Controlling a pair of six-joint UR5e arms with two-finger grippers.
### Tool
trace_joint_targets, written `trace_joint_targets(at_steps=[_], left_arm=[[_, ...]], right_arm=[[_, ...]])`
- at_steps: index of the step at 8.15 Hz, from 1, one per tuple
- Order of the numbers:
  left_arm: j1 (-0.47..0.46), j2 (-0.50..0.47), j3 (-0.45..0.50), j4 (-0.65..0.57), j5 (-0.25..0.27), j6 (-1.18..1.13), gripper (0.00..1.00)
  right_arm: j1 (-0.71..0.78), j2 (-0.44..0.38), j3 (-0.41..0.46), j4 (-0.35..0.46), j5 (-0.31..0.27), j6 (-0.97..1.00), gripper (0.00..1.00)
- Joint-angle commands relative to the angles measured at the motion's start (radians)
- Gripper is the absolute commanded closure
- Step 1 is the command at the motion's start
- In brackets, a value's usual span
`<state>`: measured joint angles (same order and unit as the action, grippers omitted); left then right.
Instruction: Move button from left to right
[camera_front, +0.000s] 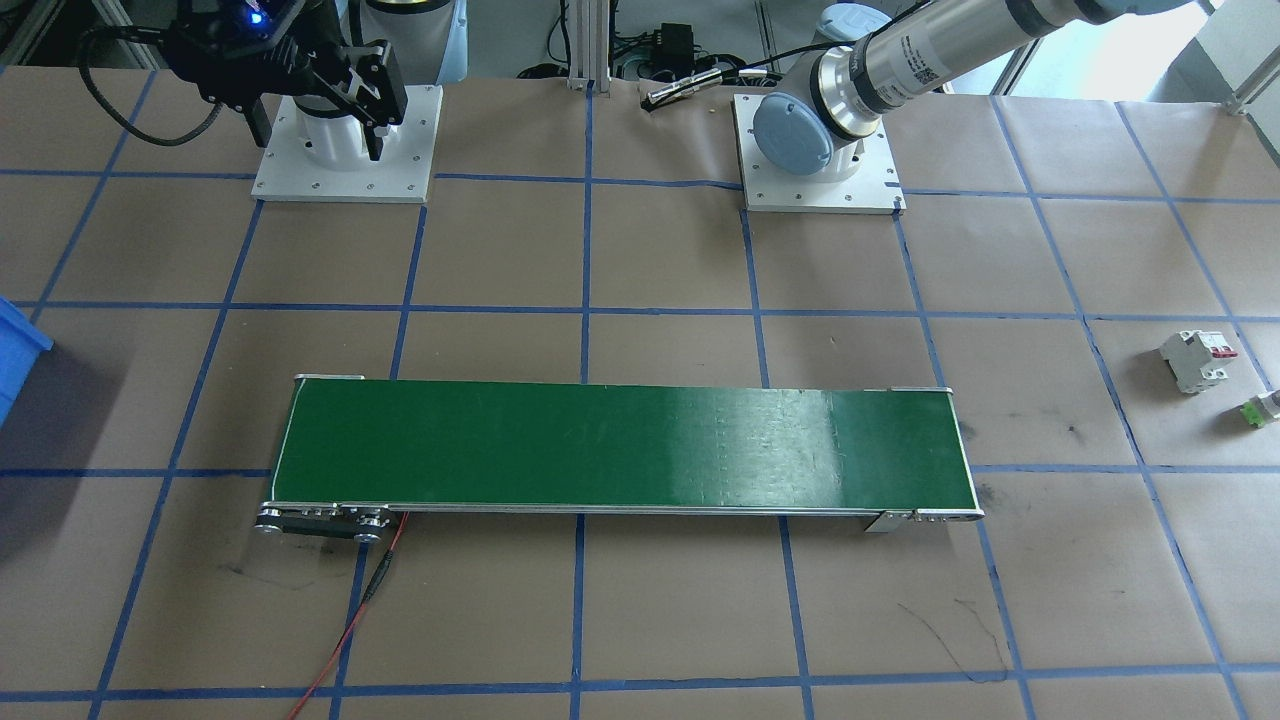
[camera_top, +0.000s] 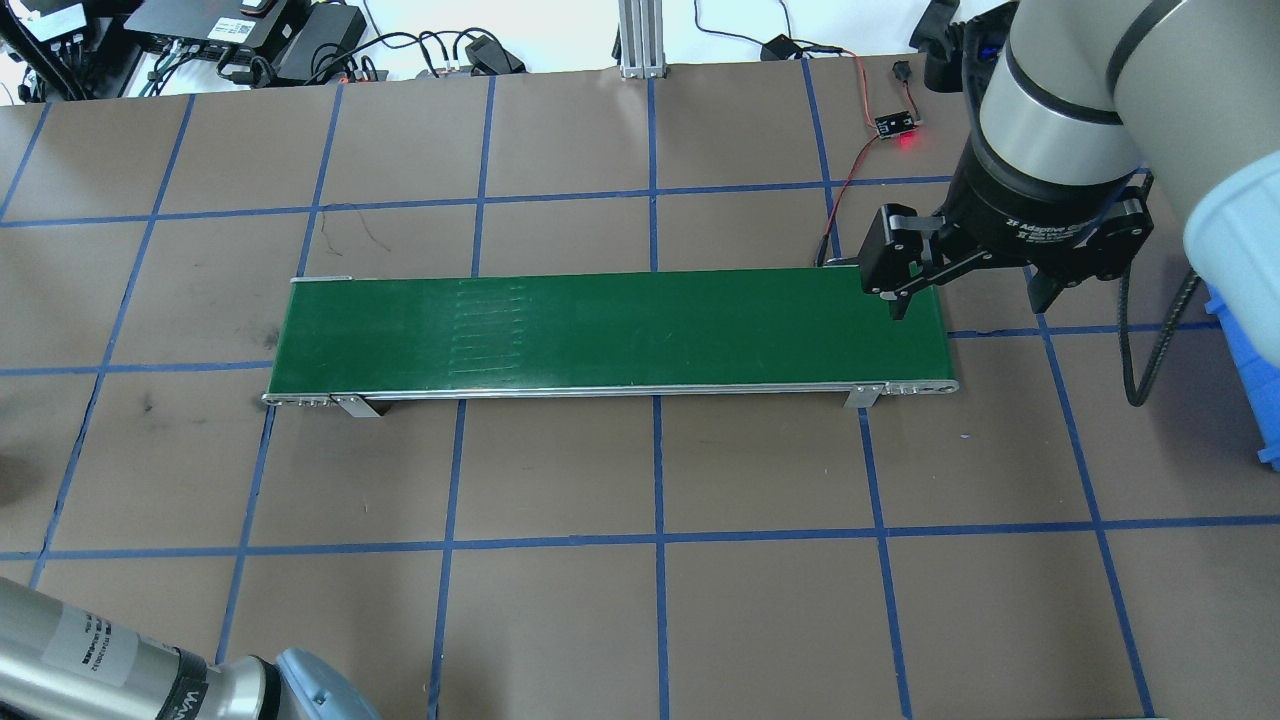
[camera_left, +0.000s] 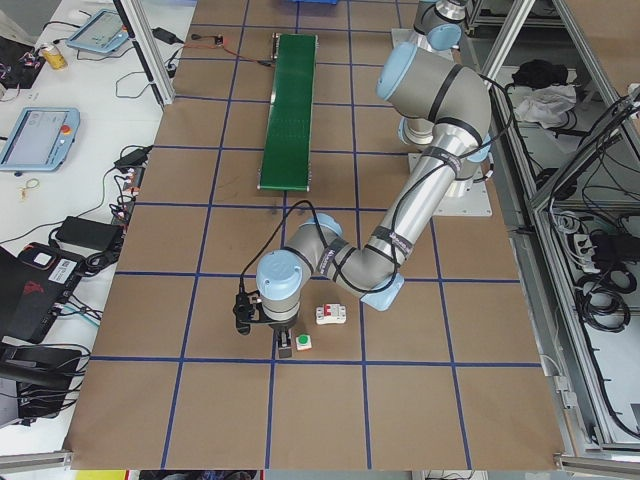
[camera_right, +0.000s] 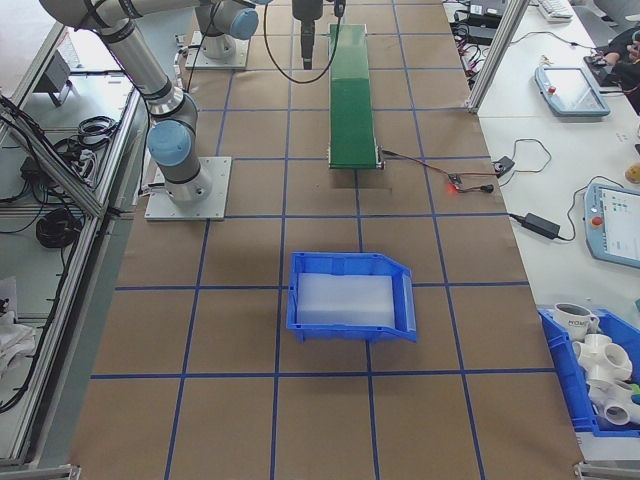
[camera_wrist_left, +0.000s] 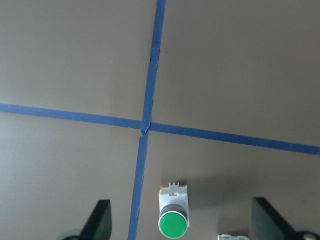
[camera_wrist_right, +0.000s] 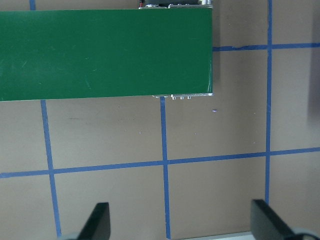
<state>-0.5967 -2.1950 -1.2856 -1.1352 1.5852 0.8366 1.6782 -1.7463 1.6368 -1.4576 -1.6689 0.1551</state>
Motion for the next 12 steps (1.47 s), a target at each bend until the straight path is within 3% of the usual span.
trace_joint_targets(at_steps=[1, 5, 12], left_arm=[[0.0, -0.061, 0.008, 0.06, 0.001, 0.151, 0.0], [0.0, -0.11, 0.0, 0.065, 0.006, 0.289, 0.0], [0.002, -0.111, -0.09, 0.061, 0.007, 0.202, 0.0]], right_arm=[[0.0, 0.001, 0.0, 0.002, -0.009, 0.003, 0.0], [0.0, 0.002, 0.0, 0.002, -0.009, 0.001, 0.0], [0.0, 0.002, 0.0, 0.003, -0.011, 0.003, 0.0]])
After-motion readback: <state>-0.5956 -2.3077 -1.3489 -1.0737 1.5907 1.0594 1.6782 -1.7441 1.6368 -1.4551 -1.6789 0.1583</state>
